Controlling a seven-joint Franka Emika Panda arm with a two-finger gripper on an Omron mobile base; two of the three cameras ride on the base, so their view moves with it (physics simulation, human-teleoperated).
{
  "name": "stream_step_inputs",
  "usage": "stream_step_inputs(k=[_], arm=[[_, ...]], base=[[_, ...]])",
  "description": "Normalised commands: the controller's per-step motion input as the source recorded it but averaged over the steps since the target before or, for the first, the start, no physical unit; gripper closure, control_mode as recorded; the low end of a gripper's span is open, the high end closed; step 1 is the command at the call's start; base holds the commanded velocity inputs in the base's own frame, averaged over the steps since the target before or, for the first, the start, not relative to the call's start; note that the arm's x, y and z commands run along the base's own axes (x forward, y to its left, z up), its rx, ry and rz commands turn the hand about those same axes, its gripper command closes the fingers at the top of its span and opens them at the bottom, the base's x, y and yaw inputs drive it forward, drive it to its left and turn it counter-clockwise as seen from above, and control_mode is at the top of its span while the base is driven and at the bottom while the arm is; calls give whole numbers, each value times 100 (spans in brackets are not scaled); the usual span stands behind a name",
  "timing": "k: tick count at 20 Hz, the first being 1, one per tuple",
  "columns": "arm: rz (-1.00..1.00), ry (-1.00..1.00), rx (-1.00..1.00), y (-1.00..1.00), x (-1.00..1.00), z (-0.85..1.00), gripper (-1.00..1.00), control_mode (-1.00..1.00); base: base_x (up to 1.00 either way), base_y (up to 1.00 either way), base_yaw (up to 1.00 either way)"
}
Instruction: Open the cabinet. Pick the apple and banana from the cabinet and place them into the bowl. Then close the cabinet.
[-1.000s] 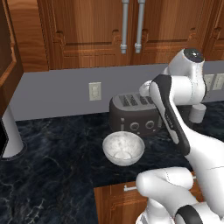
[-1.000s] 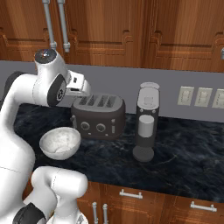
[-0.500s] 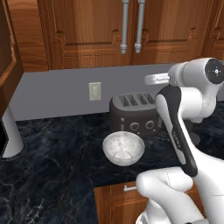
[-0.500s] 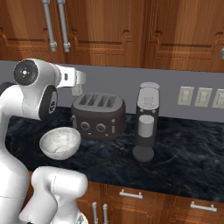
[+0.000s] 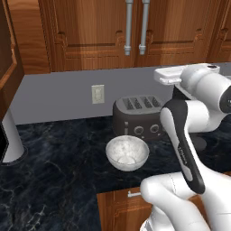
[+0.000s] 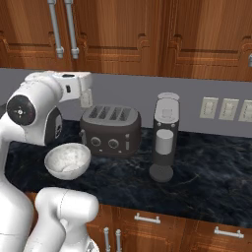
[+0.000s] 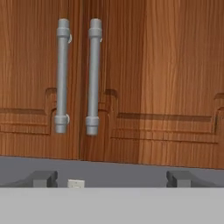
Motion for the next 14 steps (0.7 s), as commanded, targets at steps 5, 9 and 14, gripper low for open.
stream_step_inputs(k=[5, 9, 14], arm=[[0, -29, 1, 0, -12, 18, -100, -100], [0, -3, 0, 0, 0, 2, -100, -100], [0, -10, 0, 10, 0, 16, -100, -100]], base=[[0, 0, 0], [0, 0, 0], [0, 0, 0]])
